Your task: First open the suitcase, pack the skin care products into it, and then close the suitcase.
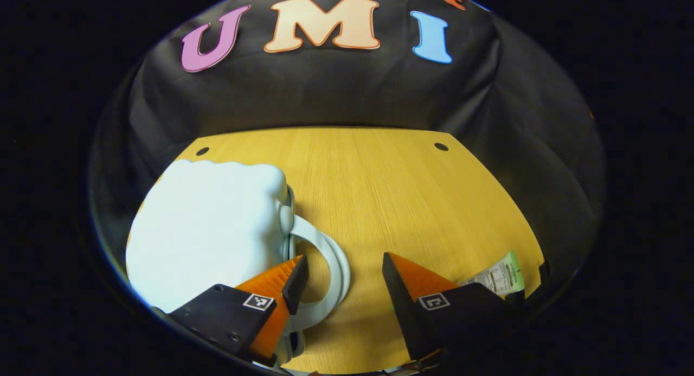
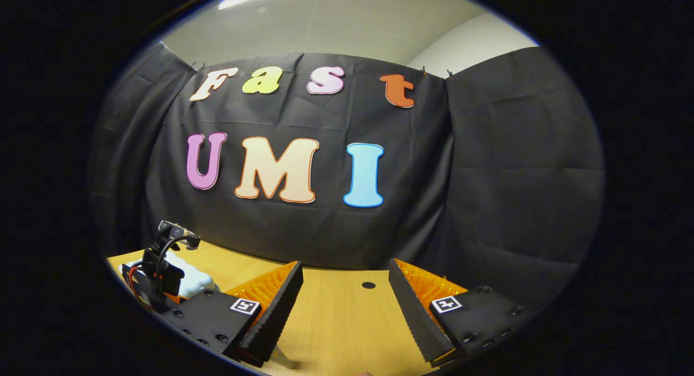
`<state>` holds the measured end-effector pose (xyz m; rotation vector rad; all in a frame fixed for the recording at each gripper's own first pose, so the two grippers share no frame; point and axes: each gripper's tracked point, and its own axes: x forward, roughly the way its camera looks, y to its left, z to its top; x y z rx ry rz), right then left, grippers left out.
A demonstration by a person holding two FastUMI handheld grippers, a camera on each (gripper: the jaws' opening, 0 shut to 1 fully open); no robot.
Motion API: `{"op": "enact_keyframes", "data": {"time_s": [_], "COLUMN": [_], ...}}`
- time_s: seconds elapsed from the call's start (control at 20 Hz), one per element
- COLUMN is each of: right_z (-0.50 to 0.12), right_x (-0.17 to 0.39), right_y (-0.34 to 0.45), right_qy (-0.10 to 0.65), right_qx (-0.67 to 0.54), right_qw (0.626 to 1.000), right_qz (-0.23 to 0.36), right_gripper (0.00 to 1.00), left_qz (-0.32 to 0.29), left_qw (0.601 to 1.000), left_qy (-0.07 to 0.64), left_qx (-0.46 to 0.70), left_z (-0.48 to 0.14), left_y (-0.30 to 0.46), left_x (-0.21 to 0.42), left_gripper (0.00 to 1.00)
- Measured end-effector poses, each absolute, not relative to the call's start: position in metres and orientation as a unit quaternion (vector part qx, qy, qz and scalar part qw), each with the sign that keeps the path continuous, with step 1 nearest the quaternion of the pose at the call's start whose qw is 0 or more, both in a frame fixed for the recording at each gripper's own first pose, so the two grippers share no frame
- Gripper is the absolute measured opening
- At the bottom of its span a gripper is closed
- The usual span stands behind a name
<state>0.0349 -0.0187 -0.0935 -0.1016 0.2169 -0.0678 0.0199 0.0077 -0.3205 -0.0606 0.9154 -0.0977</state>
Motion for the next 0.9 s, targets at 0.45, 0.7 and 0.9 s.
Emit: {"op": "enact_keyframes", "data": {"time_s": [0.45,0.7,0.9], "right_z": [-0.098,-0.098,-0.099], "right_x": [0.030,0.030,0.030], "right_y": [-0.028,-0.027,-0.031], "right_qy": [0.111,0.108,0.108], "right_qx": [-0.053,-0.060,-0.059], "right_qw": [0.991,0.991,0.991], "right_qz": [-0.044,-0.042,-0.047], "right_gripper": [0.99,0.99,0.99], "left_qz": [-0.012,0.002,0.006], "left_qw": [0.852,0.841,0.833], "left_qy": [0.520,0.539,0.550], "left_qx": [-0.052,-0.054,-0.060], "left_z": [-0.356,-0.371,-0.378], "left_y": [0.004,0.014,0.020], "left_x": [0.030,0.030,0.027], "left_gripper": [0.75,0.53,0.15]}}
